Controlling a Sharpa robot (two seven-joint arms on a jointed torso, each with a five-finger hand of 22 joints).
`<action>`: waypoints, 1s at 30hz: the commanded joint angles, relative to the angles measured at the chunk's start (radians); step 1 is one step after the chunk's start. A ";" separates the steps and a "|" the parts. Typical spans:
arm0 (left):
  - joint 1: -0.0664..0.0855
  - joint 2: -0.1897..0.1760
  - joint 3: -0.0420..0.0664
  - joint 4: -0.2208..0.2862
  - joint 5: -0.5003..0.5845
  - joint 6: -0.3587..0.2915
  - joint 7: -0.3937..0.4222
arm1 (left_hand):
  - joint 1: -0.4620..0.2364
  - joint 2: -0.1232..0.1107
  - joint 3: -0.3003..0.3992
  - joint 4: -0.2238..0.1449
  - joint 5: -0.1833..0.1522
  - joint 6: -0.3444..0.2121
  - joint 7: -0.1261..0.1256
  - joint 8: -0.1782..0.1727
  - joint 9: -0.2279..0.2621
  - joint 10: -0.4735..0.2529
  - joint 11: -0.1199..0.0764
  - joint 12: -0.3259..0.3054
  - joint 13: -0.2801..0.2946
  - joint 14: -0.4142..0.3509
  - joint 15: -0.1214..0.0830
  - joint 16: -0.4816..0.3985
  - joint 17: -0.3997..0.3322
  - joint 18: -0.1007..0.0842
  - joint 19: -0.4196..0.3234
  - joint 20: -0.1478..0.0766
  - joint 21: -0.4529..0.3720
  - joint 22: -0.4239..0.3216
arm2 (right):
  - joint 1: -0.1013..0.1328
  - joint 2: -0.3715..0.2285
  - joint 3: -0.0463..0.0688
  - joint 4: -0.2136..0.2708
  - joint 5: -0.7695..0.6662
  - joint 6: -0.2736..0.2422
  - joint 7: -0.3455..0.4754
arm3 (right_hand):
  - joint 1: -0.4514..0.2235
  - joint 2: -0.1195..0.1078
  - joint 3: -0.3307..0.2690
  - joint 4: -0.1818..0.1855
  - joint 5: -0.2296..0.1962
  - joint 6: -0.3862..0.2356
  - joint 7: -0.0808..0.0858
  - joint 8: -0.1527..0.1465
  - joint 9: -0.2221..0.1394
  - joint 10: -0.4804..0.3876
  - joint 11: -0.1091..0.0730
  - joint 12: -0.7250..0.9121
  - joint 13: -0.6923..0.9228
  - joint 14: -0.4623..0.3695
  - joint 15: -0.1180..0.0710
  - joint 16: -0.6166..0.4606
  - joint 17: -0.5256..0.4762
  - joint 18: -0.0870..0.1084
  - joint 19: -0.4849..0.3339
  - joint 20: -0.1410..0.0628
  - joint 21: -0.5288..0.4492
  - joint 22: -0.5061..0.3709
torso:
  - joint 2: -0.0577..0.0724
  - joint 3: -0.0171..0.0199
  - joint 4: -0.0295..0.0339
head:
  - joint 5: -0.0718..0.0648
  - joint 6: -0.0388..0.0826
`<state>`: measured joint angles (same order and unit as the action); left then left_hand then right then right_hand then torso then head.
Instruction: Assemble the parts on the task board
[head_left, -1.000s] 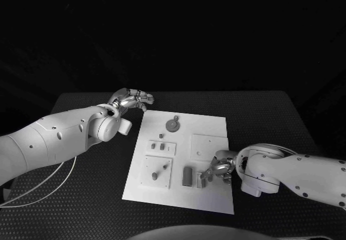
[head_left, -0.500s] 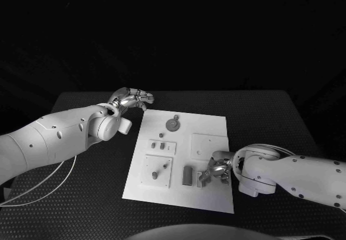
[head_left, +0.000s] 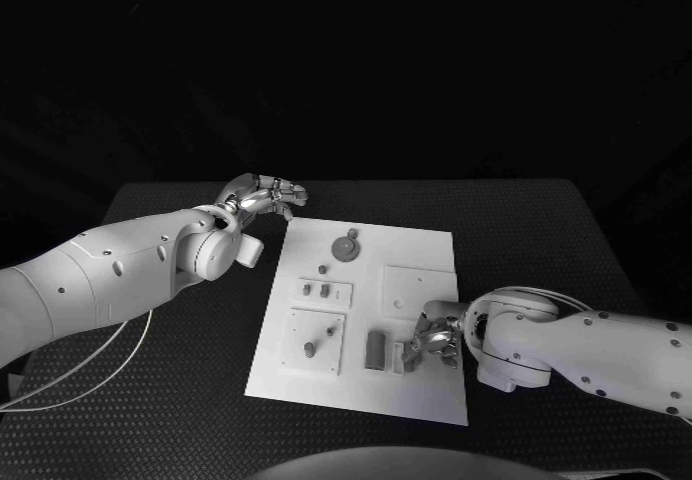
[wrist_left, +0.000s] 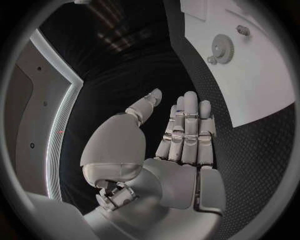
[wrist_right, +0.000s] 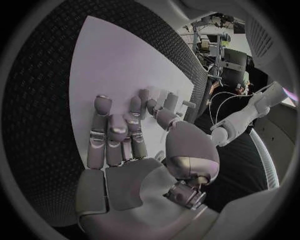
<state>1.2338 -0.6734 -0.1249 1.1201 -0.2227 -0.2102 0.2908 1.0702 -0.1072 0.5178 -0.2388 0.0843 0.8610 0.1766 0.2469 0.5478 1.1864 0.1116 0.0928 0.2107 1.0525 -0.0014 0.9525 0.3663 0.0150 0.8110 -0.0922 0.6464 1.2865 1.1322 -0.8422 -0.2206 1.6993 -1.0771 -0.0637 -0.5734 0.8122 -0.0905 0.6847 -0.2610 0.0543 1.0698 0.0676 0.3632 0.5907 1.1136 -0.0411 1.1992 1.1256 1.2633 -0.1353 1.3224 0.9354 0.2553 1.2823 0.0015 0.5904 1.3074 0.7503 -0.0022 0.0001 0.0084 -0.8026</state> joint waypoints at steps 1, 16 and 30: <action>0.001 0.000 0.001 0.003 0.005 0.012 0.006 | -0.011 -0.001 0.001 0.007 -0.004 -0.003 -0.001 0.000 0.001 -0.008 -0.001 0.000 -0.001 -0.001 0.005 -0.004 0.001 0.018 0.006 -0.003 -0.004 0.002 | -0.012 0.000 -0.010 -0.011 -0.029 0.034 -0.030 | 0.001 0.006 0.003 -0.005 -0.006 -0.003 0.002 -0.008 -0.001 0.009 0.001 -0.002 0.001 -0.002 -0.006 -0.006 0.001 0.006 0.005 0.001 0.006 0.016 | 0.000 -0.0003 -0.0003 | 0.000 -0.001; 0.001 -0.001 0.001 0.003 0.005 0.011 0.005 | -0.011 0.000 0.002 0.008 -0.004 -0.003 -0.001 0.000 0.001 -0.008 -0.001 0.000 -0.001 -0.001 0.005 -0.005 0.002 0.018 0.006 -0.003 -0.005 0.002 | -0.012 -0.032 -0.010 -0.009 -0.048 0.038 -0.034 | -0.017 -0.012 0.004 -0.005 -0.006 -0.003 0.002 -0.010 -0.001 0.010 0.002 -0.007 0.003 0.001 -0.006 -0.010 0.004 0.006 0.007 0.004 0.006 0.015 | 0.000 -0.0005 -0.0002 | -0.003 0.004; 0.001 -0.002 0.001 0.002 0.005 0.011 0.004 | -0.011 0.000 0.002 0.008 -0.004 -0.003 -0.001 0.000 0.001 -0.008 -0.001 0.000 -0.001 -0.001 0.004 -0.005 0.002 0.018 0.006 -0.003 -0.005 0.003 | -0.011 -0.051 -0.010 -0.008 -0.120 0.049 -0.034 | -0.038 -0.045 -0.002 0.004 -0.006 -0.007 0.005 -0.014 -0.002 0.002 0.004 -0.018 0.001 0.001 -0.004 -0.016 0.009 0.006 0.006 0.004 0.005 0.013 | 0.000 0.0002 -0.0006 | -0.007 0.006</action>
<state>1.2339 -0.6761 -0.1249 1.1199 -0.2227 -0.2102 0.2896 1.0702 -0.1072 0.5200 -0.2367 0.0843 0.8610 0.1765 0.2469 0.5476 1.1854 0.1126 0.0928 0.2107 1.0525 -0.0014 0.9525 0.3672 0.0151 0.8132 -0.0944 0.6465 1.2880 1.1309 -0.8859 -0.2203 1.7068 -1.1110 -0.0533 -0.5508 0.7737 -0.1293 0.6830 -0.2592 0.0543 1.0737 0.0646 0.3581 0.5903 1.1170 -0.0376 1.1863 1.1271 1.2634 -0.1352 1.3108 0.9432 0.2556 1.2859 0.0051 0.5903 1.3074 0.7499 -0.0022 -0.0005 0.0025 -0.7975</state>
